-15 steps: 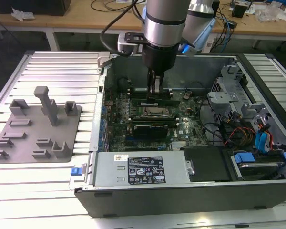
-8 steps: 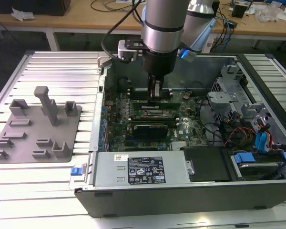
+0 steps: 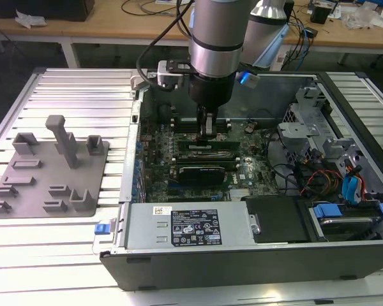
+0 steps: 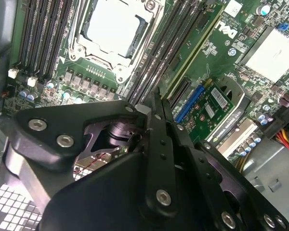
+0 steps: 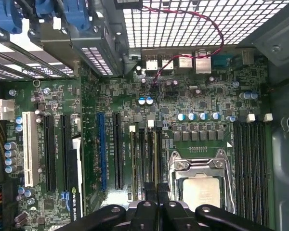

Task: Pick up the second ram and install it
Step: 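Pick up the second ram and move it above second insertion slot, then insert the second ram into the second slot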

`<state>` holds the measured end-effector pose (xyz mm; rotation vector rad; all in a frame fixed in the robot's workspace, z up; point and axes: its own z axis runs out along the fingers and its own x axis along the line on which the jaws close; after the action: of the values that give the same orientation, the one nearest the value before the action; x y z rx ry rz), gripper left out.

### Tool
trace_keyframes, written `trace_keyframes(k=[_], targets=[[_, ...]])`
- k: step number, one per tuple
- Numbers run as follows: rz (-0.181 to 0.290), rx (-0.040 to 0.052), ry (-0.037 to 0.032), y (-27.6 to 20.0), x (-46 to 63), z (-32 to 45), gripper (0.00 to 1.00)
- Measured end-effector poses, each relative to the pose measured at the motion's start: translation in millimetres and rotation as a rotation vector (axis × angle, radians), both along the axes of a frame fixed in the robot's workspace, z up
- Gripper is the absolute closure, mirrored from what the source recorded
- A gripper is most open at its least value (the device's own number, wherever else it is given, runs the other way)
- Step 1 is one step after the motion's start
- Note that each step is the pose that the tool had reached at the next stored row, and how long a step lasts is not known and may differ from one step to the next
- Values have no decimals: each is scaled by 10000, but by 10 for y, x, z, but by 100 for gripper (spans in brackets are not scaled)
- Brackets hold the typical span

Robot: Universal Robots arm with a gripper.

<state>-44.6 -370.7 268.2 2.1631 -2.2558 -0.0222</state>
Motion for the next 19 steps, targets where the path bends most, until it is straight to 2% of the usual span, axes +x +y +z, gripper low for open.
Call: trace_keyframes(k=[14, 19], targets=[[11, 4, -1, 0, 0, -2, 91], [11, -4, -1, 0, -8, -101, 91]])
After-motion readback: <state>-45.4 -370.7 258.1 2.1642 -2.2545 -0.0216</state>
